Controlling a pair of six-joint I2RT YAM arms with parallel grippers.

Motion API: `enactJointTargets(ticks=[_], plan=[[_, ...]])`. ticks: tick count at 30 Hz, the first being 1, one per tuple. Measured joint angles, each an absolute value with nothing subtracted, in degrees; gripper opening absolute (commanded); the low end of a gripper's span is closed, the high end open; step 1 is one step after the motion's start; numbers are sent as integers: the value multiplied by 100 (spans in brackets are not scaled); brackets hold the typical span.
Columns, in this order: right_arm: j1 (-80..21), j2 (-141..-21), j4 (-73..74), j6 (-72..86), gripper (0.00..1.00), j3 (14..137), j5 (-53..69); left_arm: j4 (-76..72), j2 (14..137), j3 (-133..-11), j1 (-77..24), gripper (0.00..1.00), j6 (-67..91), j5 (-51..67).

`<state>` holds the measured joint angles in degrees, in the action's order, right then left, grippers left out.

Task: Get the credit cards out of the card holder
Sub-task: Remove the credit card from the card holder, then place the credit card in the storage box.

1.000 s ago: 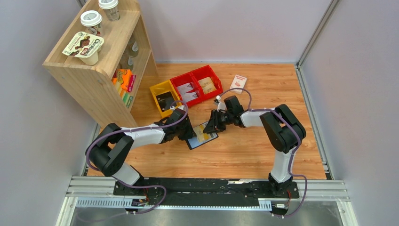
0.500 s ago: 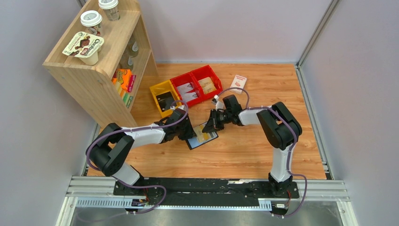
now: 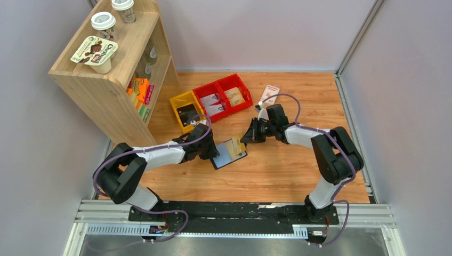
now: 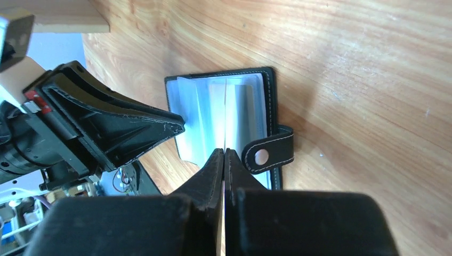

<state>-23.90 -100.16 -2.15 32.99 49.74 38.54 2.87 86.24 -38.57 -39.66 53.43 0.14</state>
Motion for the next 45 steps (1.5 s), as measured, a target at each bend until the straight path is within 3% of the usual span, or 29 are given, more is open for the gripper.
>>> enactJointTargets(ticks=[3, 12, 14, 24, 36, 45], plan=[[-2392, -9609, -176, 3367, 0, 4899, 3579, 572, 8366, -3839, -3966, 29, 5269, -158], [-2392, -8820, -633, 4460, 0, 4541, 2731, 1881, 6392, -4021, -3944, 75, 4482, -1271], [-2392, -8722, -707, 4674, 0, 4541, 2458, 2206, 5900, -4180, -3896, 80, 4189, -1540], [-2392, -8617, -810, 5673, 0, 5059, 576, 2779, 3844, -5092, -3730, 80, 1780, -2799], [-2639, -10617, -845, 6460, 0, 7129, -1068, 1857, 1946, -3573, -3542, 79, 388, -3830], [-3037, -11507, -648, 6971, 0, 8007, -2233, 1479, 1678, -3485, -3489, 79, 200, -4259]])
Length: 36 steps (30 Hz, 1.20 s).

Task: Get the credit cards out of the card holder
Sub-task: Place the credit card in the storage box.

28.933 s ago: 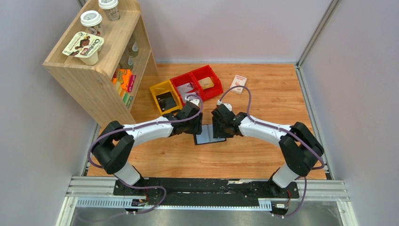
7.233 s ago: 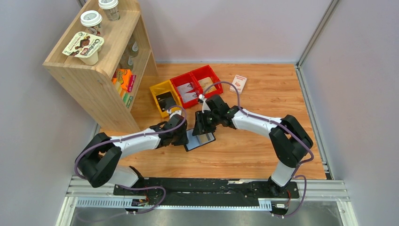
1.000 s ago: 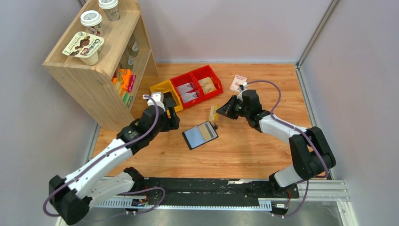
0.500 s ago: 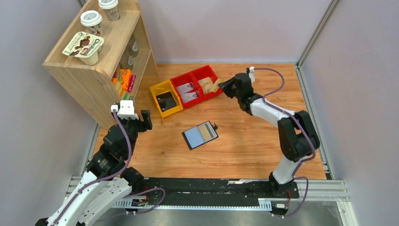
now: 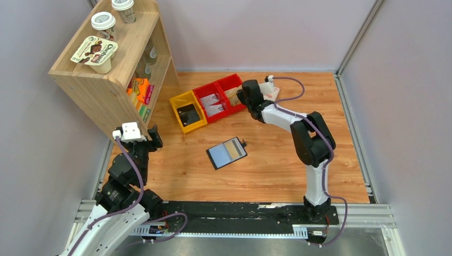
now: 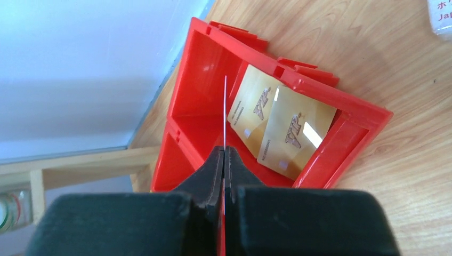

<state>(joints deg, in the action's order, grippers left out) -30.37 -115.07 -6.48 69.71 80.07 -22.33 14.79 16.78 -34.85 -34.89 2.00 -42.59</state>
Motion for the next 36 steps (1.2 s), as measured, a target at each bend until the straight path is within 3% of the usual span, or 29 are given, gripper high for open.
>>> enactJointTargets(ticks=[12, 15, 21, 28, 36], plan=[[-3151, -12519, -263, 7585, 3, 8877, -2845, 1428, 1678, -3476, -3435, 79, 202, -4233], [-3190, -12658, -143, 7636, 9, 9105, -2842, 1428, 1678, -3474, -3433, 79, 202, -4182], [-3236, -12674, 51, 7675, 33, 9150, -2834, 1428, 1682, -3474, -3402, 79, 202, -4097], [-3256, -12527, 202, 7531, 52, 8840, -2633, 1428, 1715, -3474, -3400, 79, 202, -4056], [-3256, -11397, 801, 6744, 66, 8344, -2359, 1433, 1938, -3474, -3398, 79, 217, -3940]])
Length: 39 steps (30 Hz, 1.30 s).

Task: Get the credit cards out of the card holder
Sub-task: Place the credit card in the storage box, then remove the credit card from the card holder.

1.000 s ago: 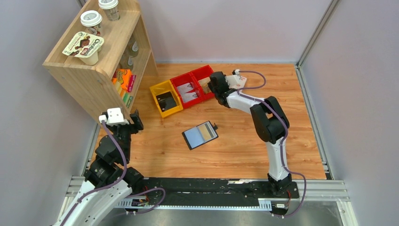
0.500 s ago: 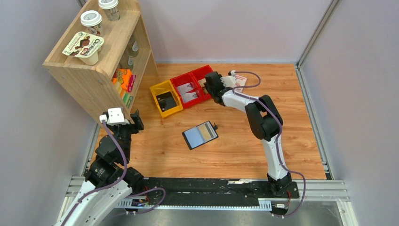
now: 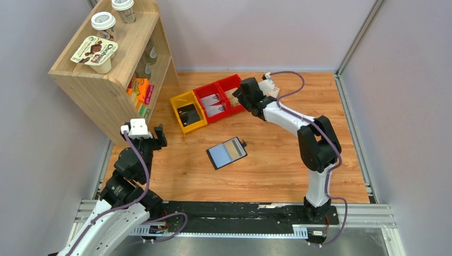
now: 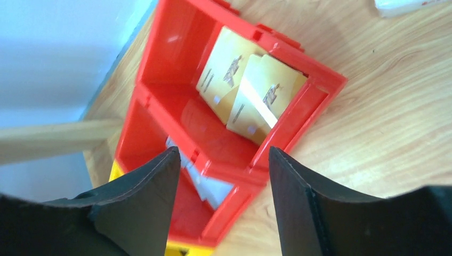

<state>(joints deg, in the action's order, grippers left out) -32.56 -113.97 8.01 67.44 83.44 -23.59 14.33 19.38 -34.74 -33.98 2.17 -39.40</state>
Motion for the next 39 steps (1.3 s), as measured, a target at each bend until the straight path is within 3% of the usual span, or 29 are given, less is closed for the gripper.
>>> enactJointTargets(ticks=[7, 16, 27, 39], plan=[[-3256, -10398, 2189, 5299, 72, 8748, -1363, 1671, 2794, -3638, -3398, 79, 419, -3463], [-3406, -10372, 4062, 3592, 68, 9157, 139, 2665, 4856, -5015, -3398, 78, 1326, -2624], [-3975, -10213, 4250, 2657, 57, 7907, 454, 2974, 6923, -5065, -3424, 67, 2926, -1194], [-3994, -10440, 3809, 2565, 57, 7561, 447, 2919, 8145, -5231, -3706, 64, 3531, -729]])
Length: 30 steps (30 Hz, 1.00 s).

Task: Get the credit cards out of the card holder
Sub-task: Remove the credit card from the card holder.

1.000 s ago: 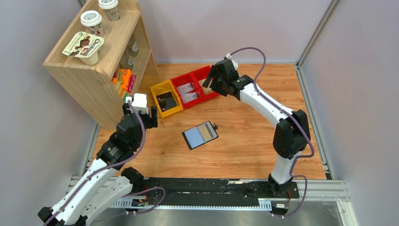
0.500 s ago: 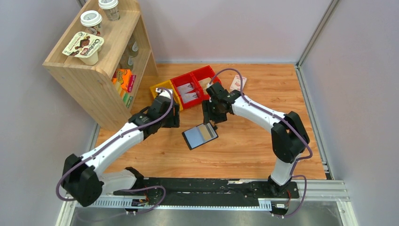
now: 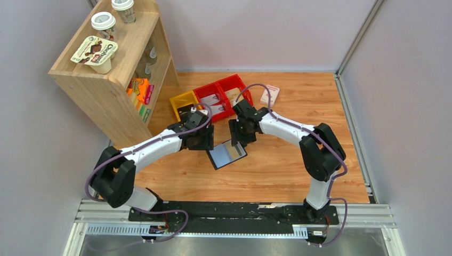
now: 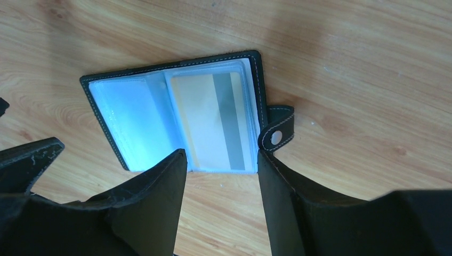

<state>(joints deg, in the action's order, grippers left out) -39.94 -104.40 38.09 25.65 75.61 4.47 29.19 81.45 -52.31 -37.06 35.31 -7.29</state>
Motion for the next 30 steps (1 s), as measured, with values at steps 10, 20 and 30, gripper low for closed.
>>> enactJointTargets(ticks=[10, 20, 30], plan=[[-3994, -10796, 3573, 2567, 56, 7360, 495, 2849, 8794, -5284, -3809, 64, 3756, -604], [-3997, -10818, 3531, 2567, 56, 7356, 497, 2853, 9102, -5487, -3927, 63, 3879, -545], [-4005, -10812, 3533, 2460, 58, 7367, 200, 2858, 9102, -5496, -4005, 62, 3957, -617]])
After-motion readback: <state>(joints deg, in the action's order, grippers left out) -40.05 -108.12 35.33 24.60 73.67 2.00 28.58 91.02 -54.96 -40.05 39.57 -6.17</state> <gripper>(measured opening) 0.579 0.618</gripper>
